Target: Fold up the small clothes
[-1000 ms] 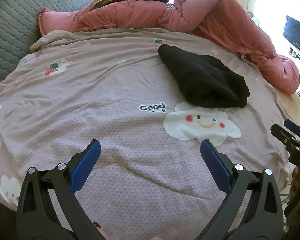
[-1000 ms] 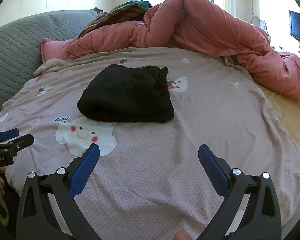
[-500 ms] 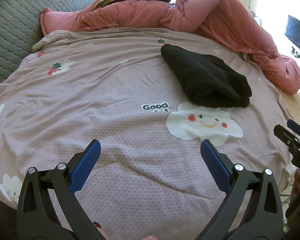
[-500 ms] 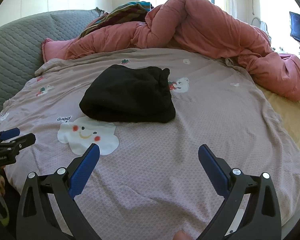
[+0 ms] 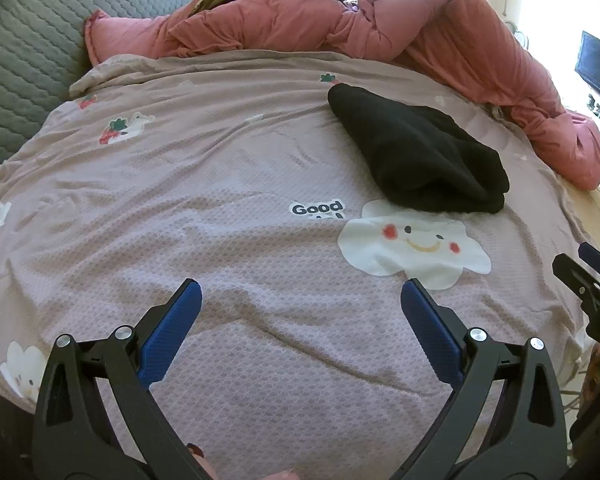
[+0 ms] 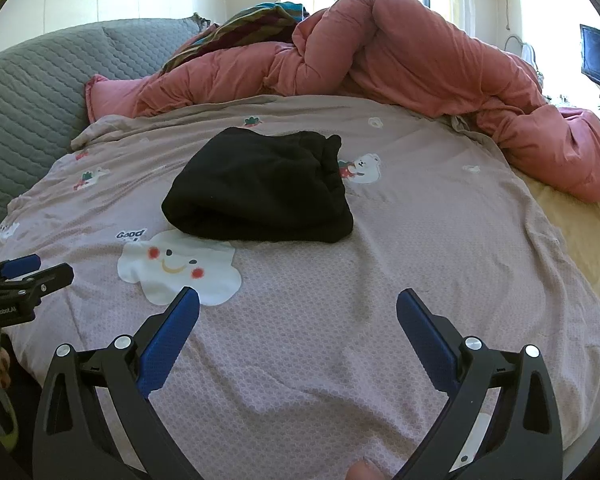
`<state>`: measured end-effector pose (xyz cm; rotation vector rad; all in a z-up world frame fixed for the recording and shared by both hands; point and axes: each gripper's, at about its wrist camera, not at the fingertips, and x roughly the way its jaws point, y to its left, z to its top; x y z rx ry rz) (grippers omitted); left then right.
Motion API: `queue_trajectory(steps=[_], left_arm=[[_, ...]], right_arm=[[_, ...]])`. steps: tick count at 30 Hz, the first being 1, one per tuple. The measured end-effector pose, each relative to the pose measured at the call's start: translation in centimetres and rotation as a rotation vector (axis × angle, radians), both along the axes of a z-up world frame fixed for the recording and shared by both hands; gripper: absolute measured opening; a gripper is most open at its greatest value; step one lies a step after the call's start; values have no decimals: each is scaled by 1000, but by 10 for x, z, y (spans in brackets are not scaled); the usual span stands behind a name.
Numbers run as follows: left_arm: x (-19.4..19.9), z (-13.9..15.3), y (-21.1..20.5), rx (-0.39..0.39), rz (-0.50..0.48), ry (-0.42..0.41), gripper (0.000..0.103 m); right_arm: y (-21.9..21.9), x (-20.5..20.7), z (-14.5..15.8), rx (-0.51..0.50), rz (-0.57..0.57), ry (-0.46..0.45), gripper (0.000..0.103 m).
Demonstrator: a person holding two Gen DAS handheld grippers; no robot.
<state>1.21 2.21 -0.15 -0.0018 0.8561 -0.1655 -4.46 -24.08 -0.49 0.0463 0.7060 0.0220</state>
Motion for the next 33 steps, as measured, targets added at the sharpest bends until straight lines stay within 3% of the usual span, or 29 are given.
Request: queue_trajectory(steps=[33], left_arm=[[-1, 0, 4, 18, 10, 9, 93]], right_arm=[[2, -2, -1, -5, 1, 4, 98]])
